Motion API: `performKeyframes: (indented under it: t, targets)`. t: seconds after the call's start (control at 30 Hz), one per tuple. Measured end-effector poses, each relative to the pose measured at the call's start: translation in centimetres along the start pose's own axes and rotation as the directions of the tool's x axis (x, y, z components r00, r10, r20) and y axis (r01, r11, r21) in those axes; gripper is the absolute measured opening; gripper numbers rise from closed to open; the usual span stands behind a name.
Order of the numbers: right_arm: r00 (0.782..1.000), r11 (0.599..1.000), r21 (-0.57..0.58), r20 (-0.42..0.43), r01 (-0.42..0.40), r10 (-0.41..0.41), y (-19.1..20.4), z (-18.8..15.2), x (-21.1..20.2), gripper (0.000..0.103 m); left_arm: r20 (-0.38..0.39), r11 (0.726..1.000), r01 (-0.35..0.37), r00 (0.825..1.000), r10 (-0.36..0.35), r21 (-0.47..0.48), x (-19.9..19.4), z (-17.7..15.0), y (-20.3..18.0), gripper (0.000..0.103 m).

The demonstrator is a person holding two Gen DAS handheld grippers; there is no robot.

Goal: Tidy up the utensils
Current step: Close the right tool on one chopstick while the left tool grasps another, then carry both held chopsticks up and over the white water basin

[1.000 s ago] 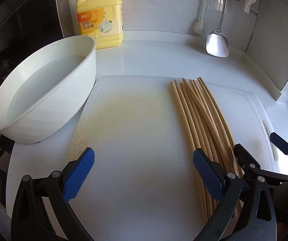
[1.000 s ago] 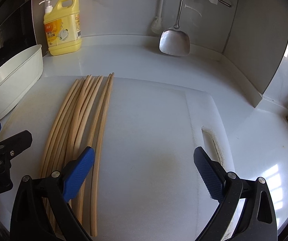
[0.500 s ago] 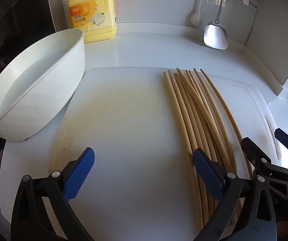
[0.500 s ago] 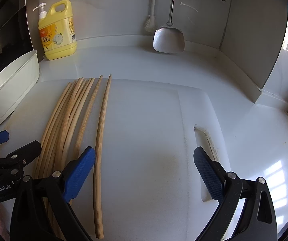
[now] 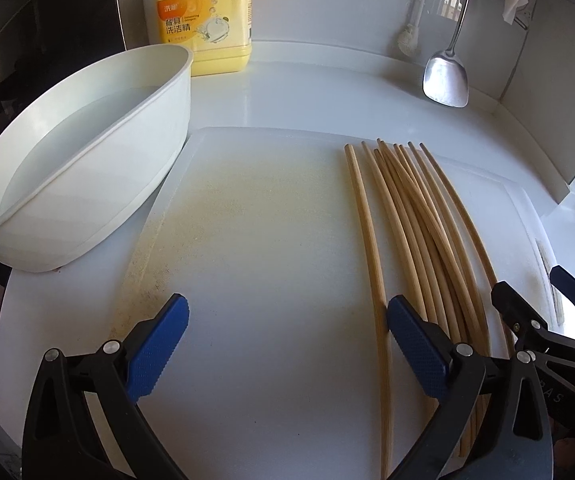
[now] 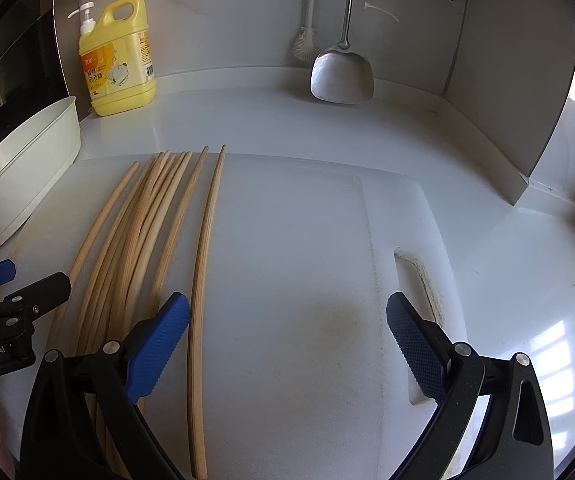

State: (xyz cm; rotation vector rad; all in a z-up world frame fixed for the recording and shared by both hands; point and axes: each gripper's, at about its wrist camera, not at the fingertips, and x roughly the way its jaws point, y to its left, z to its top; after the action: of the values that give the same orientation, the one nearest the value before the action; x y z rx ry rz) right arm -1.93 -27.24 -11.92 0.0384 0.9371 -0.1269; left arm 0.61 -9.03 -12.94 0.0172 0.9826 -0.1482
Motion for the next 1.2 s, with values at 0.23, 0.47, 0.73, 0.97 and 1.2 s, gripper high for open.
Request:
performKeyframes:
  t: [0.23,0.47,0.73,0.97,1.2]
  targets:
    - [1.000,1.000,-0.024,0.000,-0.011,0.011,0.6,0.6,0.5,0.093,0.006,0.999,-0.025,1.000,0.025,0.042,0.7,0.5,-0.8,0.098]
    - [0.997,0.995,-0.064,0.018,-0.080,0.081,1.5,0.7,0.2,0.060,0.047,0.997,0.001,0.999,-0.005,0.076,0.0,0.2,-1.3,0.073]
    - [0.993,0.985,-0.136,0.040,-0.104,0.110,3.6,0.5,-0.2,0.021,0.066,0.990,0.043,0.996,-0.052,0.136,-0.7,-0.2,-3.1,0.016]
    - [0.991,0.981,-0.150,0.040,-0.120,0.128,4.1,0.6,-0.2,0.006,0.055,0.989,0.081,0.995,-0.089,0.122,-0.8,-0.1,-2.7,0.007]
    - [0.986,0.987,-0.047,0.057,-0.152,0.155,2.3,0.6,-1.5,0.006,0.063,0.988,0.140,0.988,-0.144,0.065,-2.4,0.2,-1.7,0.007]
